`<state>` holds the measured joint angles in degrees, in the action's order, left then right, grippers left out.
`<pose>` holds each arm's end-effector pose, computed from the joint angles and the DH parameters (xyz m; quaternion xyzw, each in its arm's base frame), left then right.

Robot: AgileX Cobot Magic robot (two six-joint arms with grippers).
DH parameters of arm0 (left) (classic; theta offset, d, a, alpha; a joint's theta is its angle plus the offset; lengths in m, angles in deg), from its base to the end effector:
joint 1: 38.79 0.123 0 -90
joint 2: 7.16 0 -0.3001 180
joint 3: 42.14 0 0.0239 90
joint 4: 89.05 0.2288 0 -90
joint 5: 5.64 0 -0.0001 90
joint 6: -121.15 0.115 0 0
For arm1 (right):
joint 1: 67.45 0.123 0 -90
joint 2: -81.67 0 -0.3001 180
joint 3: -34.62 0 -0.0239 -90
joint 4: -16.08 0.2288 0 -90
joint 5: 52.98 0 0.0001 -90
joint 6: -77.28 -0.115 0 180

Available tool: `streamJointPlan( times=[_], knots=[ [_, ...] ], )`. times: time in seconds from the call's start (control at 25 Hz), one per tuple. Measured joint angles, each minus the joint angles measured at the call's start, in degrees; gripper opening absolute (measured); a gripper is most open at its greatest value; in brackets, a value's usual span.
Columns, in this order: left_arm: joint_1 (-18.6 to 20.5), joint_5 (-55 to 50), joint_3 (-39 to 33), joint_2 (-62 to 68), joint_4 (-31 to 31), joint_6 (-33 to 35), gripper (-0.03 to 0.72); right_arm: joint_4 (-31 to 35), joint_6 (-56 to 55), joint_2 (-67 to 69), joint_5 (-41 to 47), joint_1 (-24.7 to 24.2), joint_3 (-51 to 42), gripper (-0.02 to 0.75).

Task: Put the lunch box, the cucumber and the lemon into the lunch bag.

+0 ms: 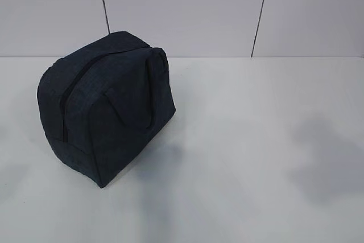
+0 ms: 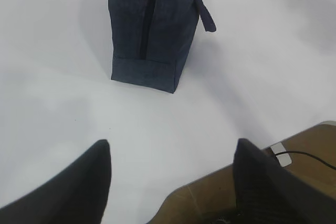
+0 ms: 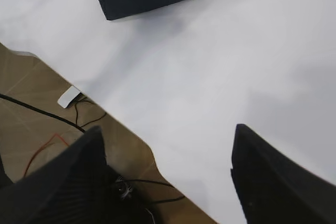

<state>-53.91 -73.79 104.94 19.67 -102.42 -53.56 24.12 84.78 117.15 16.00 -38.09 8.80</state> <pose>0.0004 -0.0257 0.3261 0.1665 0.8767 -0.1530 0.4246 0.0205 0.0288 0.3545 -0.2906 0.8572 0.1482 0.3985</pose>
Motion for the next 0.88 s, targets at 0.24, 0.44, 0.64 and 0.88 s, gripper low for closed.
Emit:
streamJointPlan(
  times=[0.24,0.44,0.64,0.88],
  knots=[
    [-0.22,0.0,-0.89,-0.18,0.93,0.0,0.512,-3.81,-0.22,-11.53,-0.24,0.0,-9.08,0.581],
    [-0.98,0.36,-5.44,-0.64,2.31,0.0,0.512,-6.48,-1.99,-18.12,-2.0,0.0,-15.97,0.581],
    [-1.08,3.23,-10.25,-0.86,3.65,0.0,0.512,-8.04,-2.95,-19.71,-3.39,0.0,-20.95,0.581],
    [-1.8,4.94,-14.13,-0.86,4.61,0.0,0.512,-8.45,-3.17,-19.71,-3.62,0.0,-23.31,0.581]
  ],
)
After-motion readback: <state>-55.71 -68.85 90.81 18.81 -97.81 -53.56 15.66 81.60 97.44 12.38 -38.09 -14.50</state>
